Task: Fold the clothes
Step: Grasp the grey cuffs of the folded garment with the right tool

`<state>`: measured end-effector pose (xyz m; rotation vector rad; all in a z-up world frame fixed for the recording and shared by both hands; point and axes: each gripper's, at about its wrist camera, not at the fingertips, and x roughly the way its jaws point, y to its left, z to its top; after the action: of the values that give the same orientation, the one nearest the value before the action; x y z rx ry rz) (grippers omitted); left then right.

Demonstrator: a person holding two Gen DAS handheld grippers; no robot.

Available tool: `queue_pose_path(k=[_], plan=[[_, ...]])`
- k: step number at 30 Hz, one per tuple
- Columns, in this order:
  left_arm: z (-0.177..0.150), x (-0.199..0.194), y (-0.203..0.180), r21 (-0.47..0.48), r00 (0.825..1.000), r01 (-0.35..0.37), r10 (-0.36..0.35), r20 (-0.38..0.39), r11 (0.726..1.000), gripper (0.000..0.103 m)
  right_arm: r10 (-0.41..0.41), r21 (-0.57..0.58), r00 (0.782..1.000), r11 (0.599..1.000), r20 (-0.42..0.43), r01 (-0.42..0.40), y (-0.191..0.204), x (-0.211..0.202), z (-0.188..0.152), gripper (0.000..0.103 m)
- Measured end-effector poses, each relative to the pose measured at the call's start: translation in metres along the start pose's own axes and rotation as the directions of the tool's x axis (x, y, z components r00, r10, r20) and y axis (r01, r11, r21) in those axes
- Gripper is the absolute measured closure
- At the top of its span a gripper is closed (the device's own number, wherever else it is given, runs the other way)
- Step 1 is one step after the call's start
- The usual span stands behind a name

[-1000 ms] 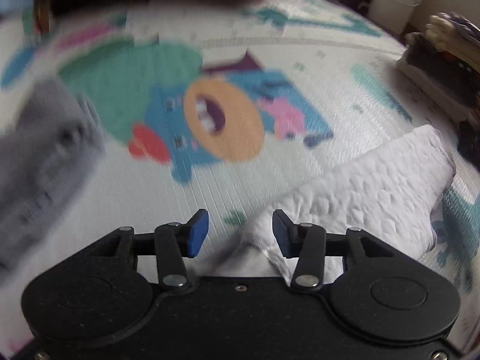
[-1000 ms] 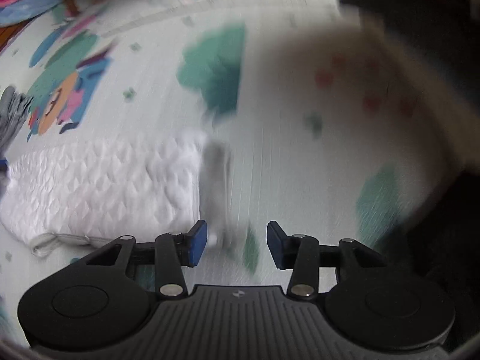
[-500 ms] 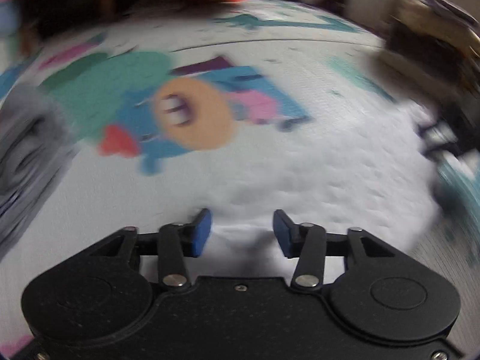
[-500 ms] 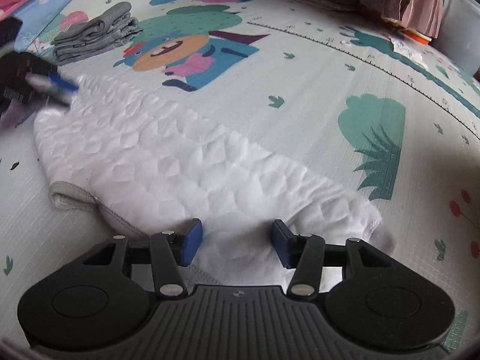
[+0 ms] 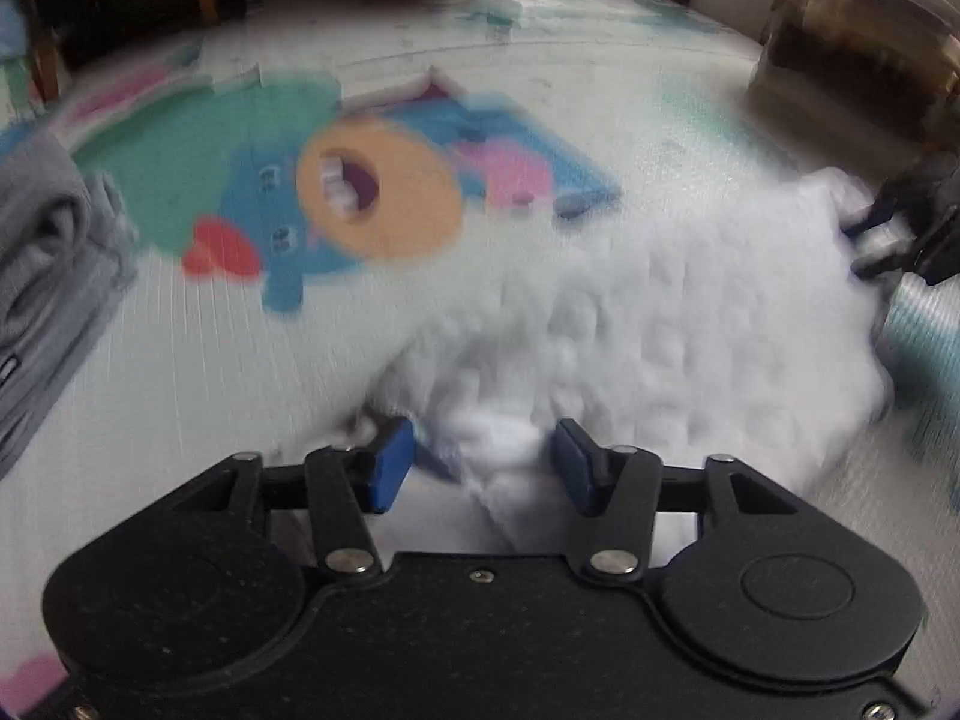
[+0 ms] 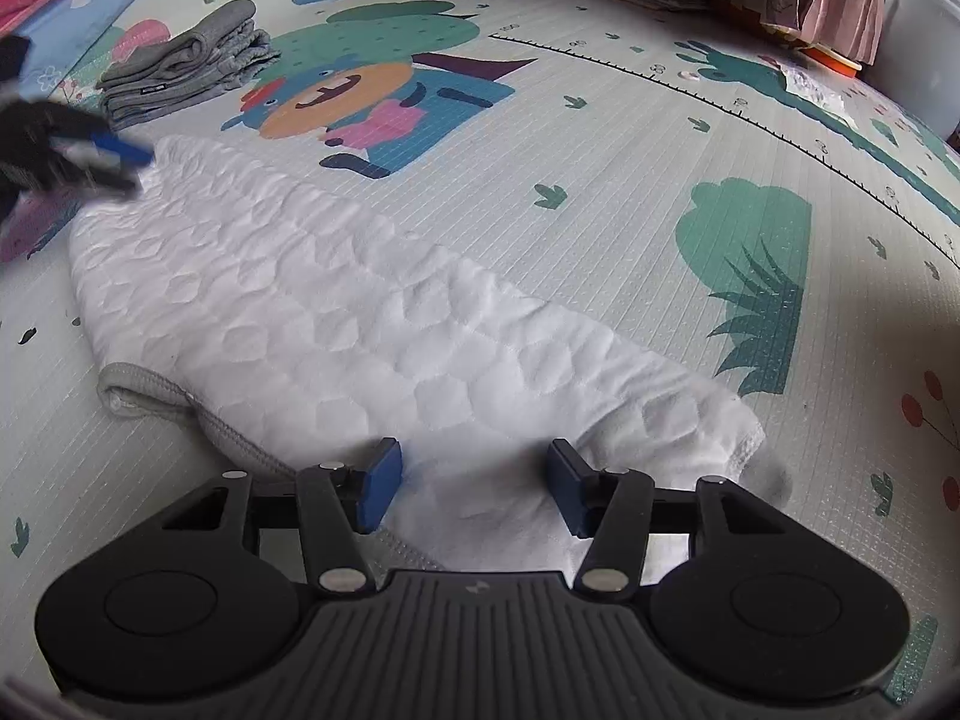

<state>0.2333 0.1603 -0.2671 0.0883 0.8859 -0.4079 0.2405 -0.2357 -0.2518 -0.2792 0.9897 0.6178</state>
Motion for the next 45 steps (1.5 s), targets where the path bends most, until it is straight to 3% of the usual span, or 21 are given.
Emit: queue_pose_path(k=[2, 3, 5, 7, 9, 11, 15, 20, 23, 26, 28, 32, 33, 34, 37, 38, 40, 41, 45], plan=[[0.006, -0.011, -0.003, -0.01, 0.999, -0.01, 0.01, 0.047, 1.0, 0.053, 0.001, 0.005, 1.0, 1.0, -0.003, -0.001, 0.0, 0.0, 0.0, 0.048], [0.01, -0.02, -0.007, 0.003, 0.995, 0.018, -0.018, 0.094, 1.0, 0.052, 0.001, 0.008, 1.0, 1.0, -0.001, -0.001, 0.0, 0.001, 0.0, 0.048], [0.015, -0.024, -0.018, 0.049, 0.99, 0.025, -0.031, 0.14, 0.998, 0.047, 0.003, 0.009, 1.0, 1.0, 0.009, -0.003, -0.001, 0.001, -0.002, 0.047], [0.014, -0.014, -0.025, 0.087, 0.99, 0.019, -0.03, 0.137, 0.996, 0.046, 0.001, 0.016, 1.0, 1.0, 0.013, -0.001, -0.001, 0.001, -0.002, 0.047], [0.007, 0.012, -0.021, 0.092, 0.999, -0.032, 0.03, 0.021, 0.995, 0.044, -0.004, 0.017, 1.0, 1.0, 0.011, 0.004, 0.0, 0.001, -0.002, 0.047], [0.002, 0.017, -0.013, 0.052, 0.999, -0.015, 0.013, 0.05, 0.999, 0.039, -0.001, 0.017, 1.0, 1.0, 0.01, 0.001, -0.001, 0.002, -0.002, 0.047], [0.01, 0.015, -0.015, 0.065, 1.0, -0.025, 0.025, 0.01, 0.998, 0.039, 0.006, 0.022, 1.0, 1.0, 0.002, -0.006, -0.003, 0.0, 0.001, 0.047], [0.006, -0.031, -0.031, 0.072, 0.99, 0.005, -0.015, 0.139, 0.997, 0.039, -0.006, 0.213, 0.992, 0.977, 0.128, -0.021, -0.028, -0.042, -0.011, 0.039], [0.0, -0.036, -0.042, 0.067, 0.99, 0.033, -0.042, 0.132, 0.997, 0.039, -0.065, 0.39, 0.986, 0.921, 0.153, 0.0, -0.053, -0.064, -0.033, 0.036], [-0.006, -0.034, -0.05, 0.045, 0.989, 0.063, -0.069, 0.133, 0.997, 0.039, -0.083, 0.571, 0.987, 0.821, 0.141, -0.013, -0.08, -0.068, -0.058, 0.035], [-0.007, -0.033, -0.056, 0.033, 0.988, 0.089, -0.092, 0.128, 0.996, 0.039, -0.07, 0.664, 0.986, 0.746, 0.149, -0.048, -0.097, -0.066, -0.071, 0.035], [-0.01, -0.028, -0.065, 0.046, 0.989, 0.104, -0.108, 0.101, 0.994, 0.039, 0.026, 0.812, 0.979, 0.554, 0.203, -0.183, -0.121, -0.048, -0.095, 0.035], [-0.01, -0.026, -0.065, 0.036, 0.99, 0.106, -0.109, 0.093, 0.994, 0.039, 0.033, 0.825, 0.977, 0.53, 0.212, -0.197, -0.123, -0.044, -0.099, 0.036], [-0.011, -0.024, -0.065, 0.026, 0.99, 0.109, -0.111, 0.086, 0.994, 0.039, 0.037, 0.831, 0.975, 0.516, 0.22, -0.207, -0.124, -0.041, -0.102, 0.036], [-0.016, -0.017, -0.066, 0.02, 0.992, 0.109, -0.11, 0.058, 0.994, 0.039, 0.035, 0.804, 0.98, 0.567, 0.194, -0.179, -0.119, -0.041, -0.099, 0.043], [-0.018, -0.016, -0.066, 0.015, 0.993, 0.109, -0.11, 0.051, 0.994, 0.039, 0.031, 0.807, 0.981, 0.565, 0.19, -0.174, -0.119, -0.041, -0.1, 0.046], [-0.019, -0.014, -0.065, -0.007, 0.993, 0.108, -0.108, 0.04, 0.994, 0.039, 0.022, 0.835, 0.981, 0.52, 0.195, -0.177, -0.124, -0.042, -0.107, 0.062], [-0.02, -0.013, -0.065, -0.01, 0.994, 0.106, -0.105, 0.036, 0.994, 0.039, 0.023, 0.843, 0.981, 0.507, 0.194, -0.179, -0.124, -0.042, -0.11, 0.064], [-0.021, -0.011, -0.068, 0.001, 0.995, 0.097, -0.097, 0.028, 0.995, 0.04, 0.043, 0.854, 0.981, 0.487, 0.187, -0.184, -0.119, -0.043, -0.114, 0.061]])
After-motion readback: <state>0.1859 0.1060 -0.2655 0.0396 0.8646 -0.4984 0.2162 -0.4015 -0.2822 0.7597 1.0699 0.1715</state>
